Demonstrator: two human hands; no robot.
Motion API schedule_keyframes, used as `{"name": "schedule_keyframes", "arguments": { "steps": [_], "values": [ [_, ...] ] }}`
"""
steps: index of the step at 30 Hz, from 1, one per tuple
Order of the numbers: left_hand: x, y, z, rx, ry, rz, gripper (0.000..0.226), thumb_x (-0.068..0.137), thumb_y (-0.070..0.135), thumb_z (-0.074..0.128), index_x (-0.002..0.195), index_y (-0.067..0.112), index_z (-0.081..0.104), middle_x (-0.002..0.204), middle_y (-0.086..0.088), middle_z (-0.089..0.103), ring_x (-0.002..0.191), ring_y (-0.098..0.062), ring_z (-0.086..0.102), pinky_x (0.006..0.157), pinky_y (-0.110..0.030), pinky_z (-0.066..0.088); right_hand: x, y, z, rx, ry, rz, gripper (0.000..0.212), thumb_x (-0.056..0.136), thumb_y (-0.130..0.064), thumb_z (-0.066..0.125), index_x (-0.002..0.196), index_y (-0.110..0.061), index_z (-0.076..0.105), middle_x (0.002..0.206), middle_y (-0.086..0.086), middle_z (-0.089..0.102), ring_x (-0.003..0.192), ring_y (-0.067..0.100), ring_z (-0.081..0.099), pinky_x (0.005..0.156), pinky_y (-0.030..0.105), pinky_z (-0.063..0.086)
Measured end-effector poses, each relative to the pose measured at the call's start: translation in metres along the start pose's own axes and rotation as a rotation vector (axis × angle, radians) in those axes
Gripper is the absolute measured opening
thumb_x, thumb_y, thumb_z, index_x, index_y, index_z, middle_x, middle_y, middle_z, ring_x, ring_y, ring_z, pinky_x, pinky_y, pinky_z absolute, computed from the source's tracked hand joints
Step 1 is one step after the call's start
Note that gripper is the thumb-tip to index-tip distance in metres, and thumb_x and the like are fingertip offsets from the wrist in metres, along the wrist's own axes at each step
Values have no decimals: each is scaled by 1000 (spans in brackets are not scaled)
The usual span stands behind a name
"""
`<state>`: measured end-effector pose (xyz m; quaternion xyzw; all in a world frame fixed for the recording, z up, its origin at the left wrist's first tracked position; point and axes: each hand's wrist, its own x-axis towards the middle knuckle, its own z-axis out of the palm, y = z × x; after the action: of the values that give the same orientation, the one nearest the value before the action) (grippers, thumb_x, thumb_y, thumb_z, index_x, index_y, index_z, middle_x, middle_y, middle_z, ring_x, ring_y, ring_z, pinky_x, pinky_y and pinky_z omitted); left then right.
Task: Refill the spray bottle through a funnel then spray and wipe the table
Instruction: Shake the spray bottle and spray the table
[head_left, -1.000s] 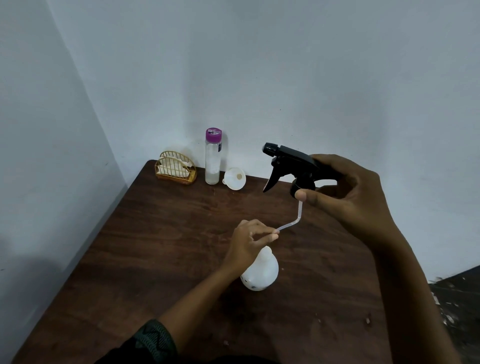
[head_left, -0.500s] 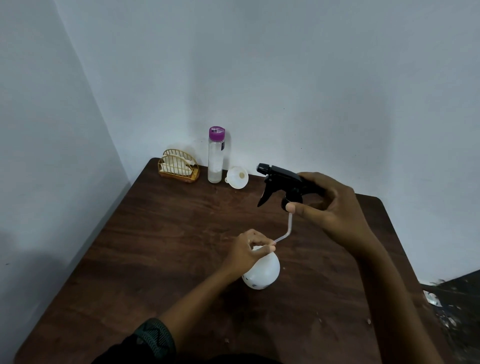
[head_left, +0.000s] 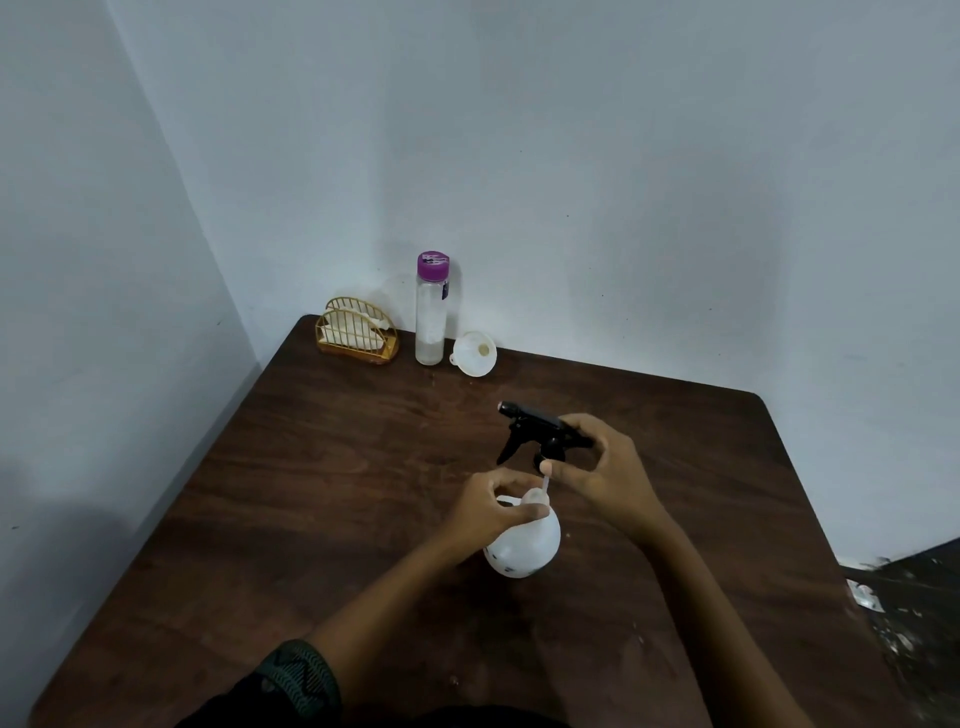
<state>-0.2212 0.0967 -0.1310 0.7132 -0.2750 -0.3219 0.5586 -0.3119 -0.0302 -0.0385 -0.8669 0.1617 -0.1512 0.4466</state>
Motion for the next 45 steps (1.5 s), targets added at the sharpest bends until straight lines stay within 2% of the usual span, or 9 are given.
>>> {"name": "schedule_keyframes", "arguments": {
  "steps": [5,12,15,18,27,31,35,40,45],
  "values": [
    [-1,-11,-1,-48,75,-75,74,46,56,81,104,11,68,105,-9,71,102,-21,66,91,-44,53,-8,14,16,4,-36,38,26,75,-4,73,95,-14,62,90,-6,64,84,-1,59,74,7,45],
    [-9,-15,3,-226,145,-10,77,52,35,87,117,15,52,120,-6,64,104,-17,66,91,-43,54,-19,23,28,-56,-57,64,24,74,-4,71,89,-17,59,85,-5,63,80,6,60,71,19,50],
    [-9,-17,4,-186,117,9,77,60,21,87,126,20,48,127,-3,59,105,-11,65,92,-31,52,-20,27,29,-55,-58,80,23,76,-7,71,90,-18,58,85,-6,64,82,5,61,72,15,49],
    [-9,-16,6,-131,96,20,92,53,39,83,134,26,42,135,4,50,109,-13,61,85,-21,49,-21,29,30,-67,-63,103,21,76,-10,72,89,-17,58,84,-4,64,80,8,61,72,21,50],
    [-6,-10,6,-132,124,47,78,55,35,80,123,33,43,98,3,67,92,-11,67,79,-23,54,-16,38,44,-149,64,102,31,70,-22,81,65,-19,50,71,-3,46,60,6,43,55,15,36],
    [-11,-8,9,-124,156,109,77,70,12,79,127,39,36,112,-2,63,97,-11,64,78,-21,54,-21,43,60,-139,232,154,35,73,-28,78,68,-16,45,66,0,47,57,9,43,52,23,37],
    [-9,-8,8,-59,129,126,72,70,25,74,131,35,39,104,6,65,95,-6,64,81,-23,55,-22,44,69,-95,294,207,37,73,-29,78,69,-23,41,67,-4,47,57,7,43,52,24,39],
    [-8,-9,9,-8,144,123,63,75,16,76,124,37,43,95,8,65,91,-8,66,74,-18,53,-37,49,58,160,144,142,38,74,-17,76,105,-27,57,105,-10,55,94,2,57,77,17,48],
    [-12,-8,12,12,168,109,62,65,41,69,122,42,43,89,15,66,90,-2,65,81,-25,55,-35,49,60,101,203,205,21,76,-17,76,85,-19,58,81,-5,60,72,3,56,63,14,43]
  ]
}}
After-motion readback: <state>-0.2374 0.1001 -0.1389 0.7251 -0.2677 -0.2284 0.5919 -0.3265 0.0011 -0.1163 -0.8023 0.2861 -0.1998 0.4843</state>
